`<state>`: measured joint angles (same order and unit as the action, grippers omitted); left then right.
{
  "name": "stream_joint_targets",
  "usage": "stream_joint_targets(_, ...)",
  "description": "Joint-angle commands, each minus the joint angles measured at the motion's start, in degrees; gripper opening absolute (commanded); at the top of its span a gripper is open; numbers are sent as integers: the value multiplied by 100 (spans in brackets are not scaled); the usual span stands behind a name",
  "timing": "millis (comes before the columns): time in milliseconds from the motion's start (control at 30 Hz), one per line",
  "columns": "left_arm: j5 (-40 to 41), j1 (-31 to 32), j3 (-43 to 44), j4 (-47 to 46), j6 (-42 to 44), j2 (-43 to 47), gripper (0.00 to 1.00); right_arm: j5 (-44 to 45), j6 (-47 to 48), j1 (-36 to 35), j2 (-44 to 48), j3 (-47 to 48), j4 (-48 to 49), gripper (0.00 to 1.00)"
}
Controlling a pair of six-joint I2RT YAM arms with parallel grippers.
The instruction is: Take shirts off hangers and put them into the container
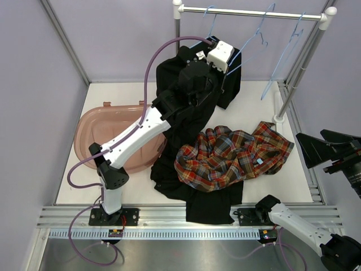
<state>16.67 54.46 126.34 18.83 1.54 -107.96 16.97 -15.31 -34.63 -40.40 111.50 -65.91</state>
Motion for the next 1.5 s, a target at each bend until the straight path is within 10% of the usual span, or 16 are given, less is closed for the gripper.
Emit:
stream_joint_targets(0,-208,-128,286,-126,-137,-102,0,105,63,-44,6,47,52,99)
stream_joint_targets(467,39,3,-2025,296,-453,2041,87,52,-68,-44,-222,-523,420,100)
stream_joint_targets(667,-391,170,-2236,1912,-944,2945,91,-449,-218,-44,-301,-1007,668,99)
stream_joint_targets(1000,152,715,-5197,3346,-3783,4563,85,-730,-253,-44,-240,-999,562,99)
stream_joint_targets(1467,-496,944,-5875,2917,-4961,4398,96,-766,-288,-44,199,-1192,509,99)
